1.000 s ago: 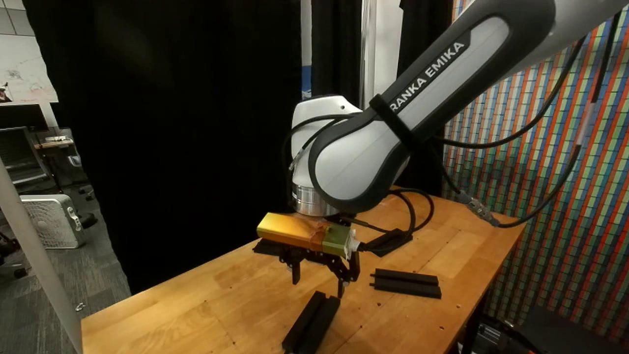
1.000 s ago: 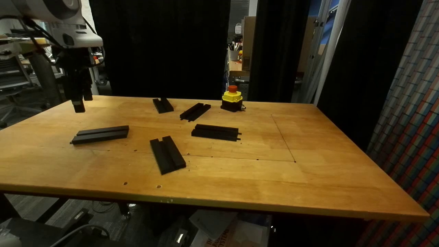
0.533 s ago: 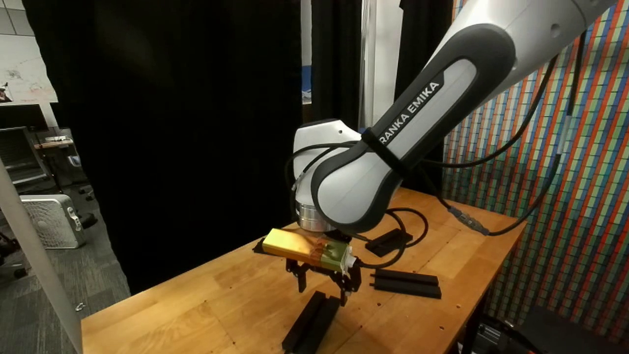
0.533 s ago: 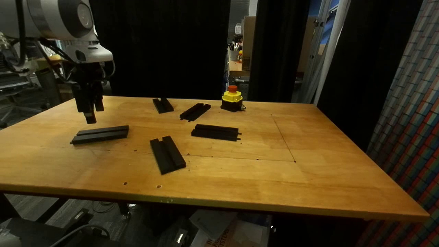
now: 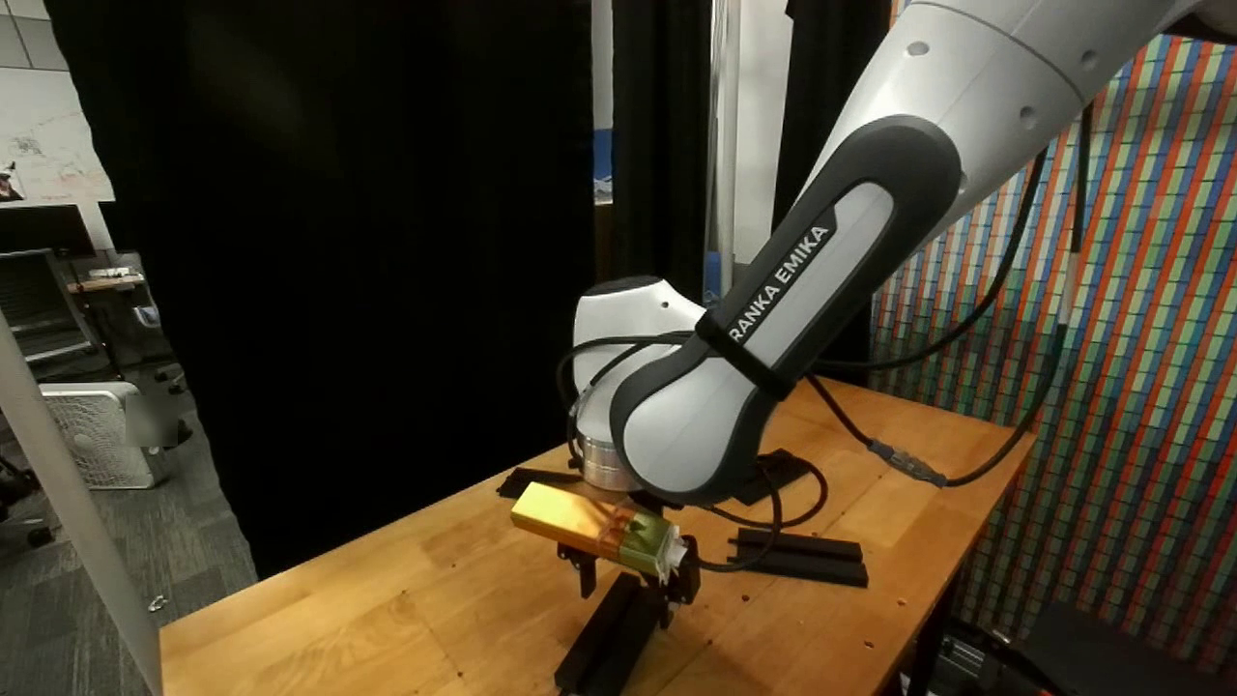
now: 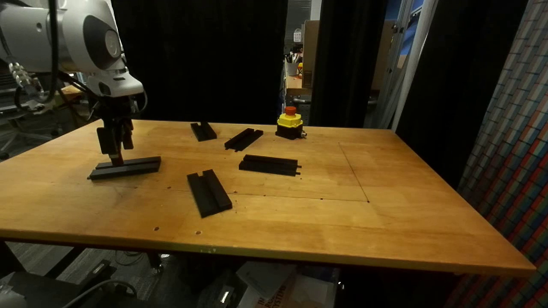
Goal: Stack the black objects together
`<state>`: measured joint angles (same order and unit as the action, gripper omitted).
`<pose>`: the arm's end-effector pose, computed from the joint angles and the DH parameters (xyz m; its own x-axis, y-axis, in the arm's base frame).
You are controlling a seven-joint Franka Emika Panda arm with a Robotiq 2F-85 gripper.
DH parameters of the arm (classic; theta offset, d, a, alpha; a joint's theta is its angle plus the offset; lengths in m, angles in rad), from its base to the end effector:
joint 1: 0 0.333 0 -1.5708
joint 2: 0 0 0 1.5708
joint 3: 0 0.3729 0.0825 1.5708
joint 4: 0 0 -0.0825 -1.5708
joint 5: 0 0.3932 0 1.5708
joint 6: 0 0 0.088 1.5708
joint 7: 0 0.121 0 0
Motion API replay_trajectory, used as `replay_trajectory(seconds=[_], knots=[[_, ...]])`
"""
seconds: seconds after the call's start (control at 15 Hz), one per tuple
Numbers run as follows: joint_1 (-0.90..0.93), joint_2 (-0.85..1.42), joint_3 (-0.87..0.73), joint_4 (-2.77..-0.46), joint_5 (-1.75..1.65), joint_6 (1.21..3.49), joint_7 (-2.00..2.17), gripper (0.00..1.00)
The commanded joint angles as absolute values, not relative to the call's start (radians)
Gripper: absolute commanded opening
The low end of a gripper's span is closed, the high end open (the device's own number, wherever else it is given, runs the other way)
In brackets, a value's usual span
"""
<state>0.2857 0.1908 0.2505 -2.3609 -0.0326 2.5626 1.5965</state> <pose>0.4543 0.2702 0.2857 0.5080 -0.8609 -0.0292 -0.8614 -0.5077 -0.0170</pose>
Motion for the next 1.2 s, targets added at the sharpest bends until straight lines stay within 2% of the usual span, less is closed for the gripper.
replay_trajectory(seconds=[0.0,0.93,1.0,1.07,1.13], knots=[[0.320,0.228,0.218,-2.337,-0.061,2.618,1.619,1.00],[0.363,0.318,0.187,-2.306,-0.042,2.684,1.591,1.00],[0.365,0.321,0.186,-2.304,-0.041,2.684,1.591,0.75],[0.369,0.321,0.183,-2.301,-0.044,2.680,1.591,0.74],[0.371,0.318,0.181,-2.298,-0.043,2.676,1.591,0.68]])
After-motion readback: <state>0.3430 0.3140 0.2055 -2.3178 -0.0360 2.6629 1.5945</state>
